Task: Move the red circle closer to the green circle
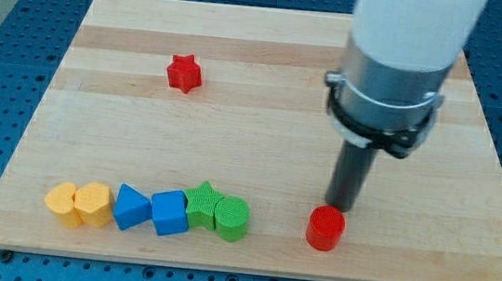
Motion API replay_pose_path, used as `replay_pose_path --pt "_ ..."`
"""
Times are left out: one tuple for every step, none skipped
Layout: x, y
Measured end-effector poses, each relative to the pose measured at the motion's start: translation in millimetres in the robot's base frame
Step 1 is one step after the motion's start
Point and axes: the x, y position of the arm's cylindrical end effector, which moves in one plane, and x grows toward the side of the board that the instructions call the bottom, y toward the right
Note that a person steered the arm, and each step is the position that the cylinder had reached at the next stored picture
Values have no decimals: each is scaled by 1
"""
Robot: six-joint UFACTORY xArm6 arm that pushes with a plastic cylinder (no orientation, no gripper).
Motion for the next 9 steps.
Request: replay_pose_path --pt "7 42" --pt "26 51" --pt "34 49" --pt "34 32" --pt "34 11" --pt "34 -10" --pt "34 -29" --pt "35 -28" --pt "41 -27"
